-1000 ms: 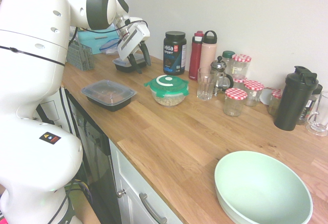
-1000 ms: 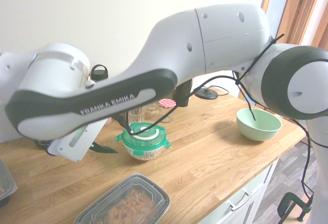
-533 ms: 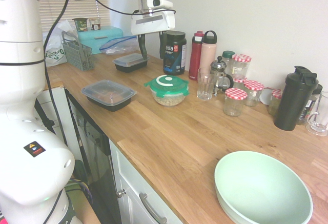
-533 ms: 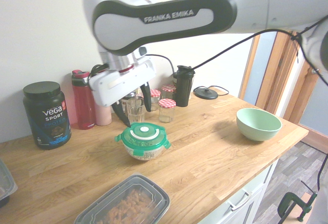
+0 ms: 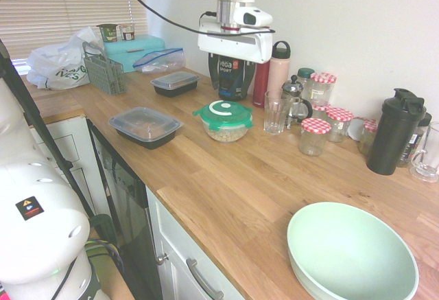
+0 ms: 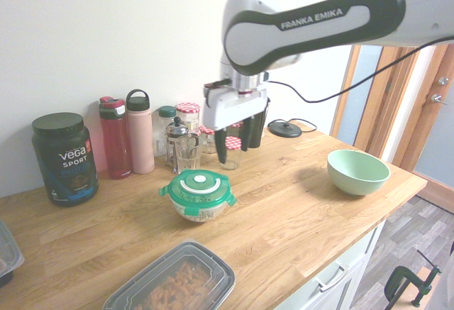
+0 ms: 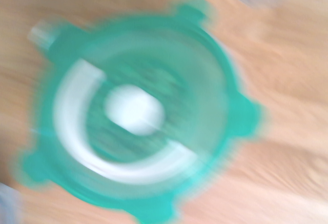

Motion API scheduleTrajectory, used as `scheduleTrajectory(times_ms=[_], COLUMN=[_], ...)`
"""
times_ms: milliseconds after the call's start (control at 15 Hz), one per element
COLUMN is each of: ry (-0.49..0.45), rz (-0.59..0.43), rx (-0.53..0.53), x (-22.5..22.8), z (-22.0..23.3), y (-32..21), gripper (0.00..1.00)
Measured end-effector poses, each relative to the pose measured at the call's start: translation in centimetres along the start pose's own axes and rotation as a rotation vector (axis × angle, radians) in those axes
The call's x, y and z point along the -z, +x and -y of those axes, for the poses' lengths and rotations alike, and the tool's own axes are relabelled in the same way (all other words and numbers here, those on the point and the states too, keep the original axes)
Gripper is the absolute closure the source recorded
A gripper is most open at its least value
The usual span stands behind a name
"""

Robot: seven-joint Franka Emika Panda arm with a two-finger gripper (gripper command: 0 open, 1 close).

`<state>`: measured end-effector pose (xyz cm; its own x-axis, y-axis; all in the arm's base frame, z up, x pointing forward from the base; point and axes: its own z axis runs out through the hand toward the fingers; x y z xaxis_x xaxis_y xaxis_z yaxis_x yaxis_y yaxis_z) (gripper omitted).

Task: Cover the lid of food container

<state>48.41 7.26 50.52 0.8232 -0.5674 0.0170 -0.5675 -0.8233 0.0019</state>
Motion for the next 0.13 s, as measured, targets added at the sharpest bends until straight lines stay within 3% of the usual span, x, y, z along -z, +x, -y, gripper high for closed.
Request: scheduleTrajectory(times_ms=[133], ry=[-0.001], rz=[-0.001], rx=[-0.028], x=[-2.0], z=[-5.4], y=[0.8], gripper=[0.00])
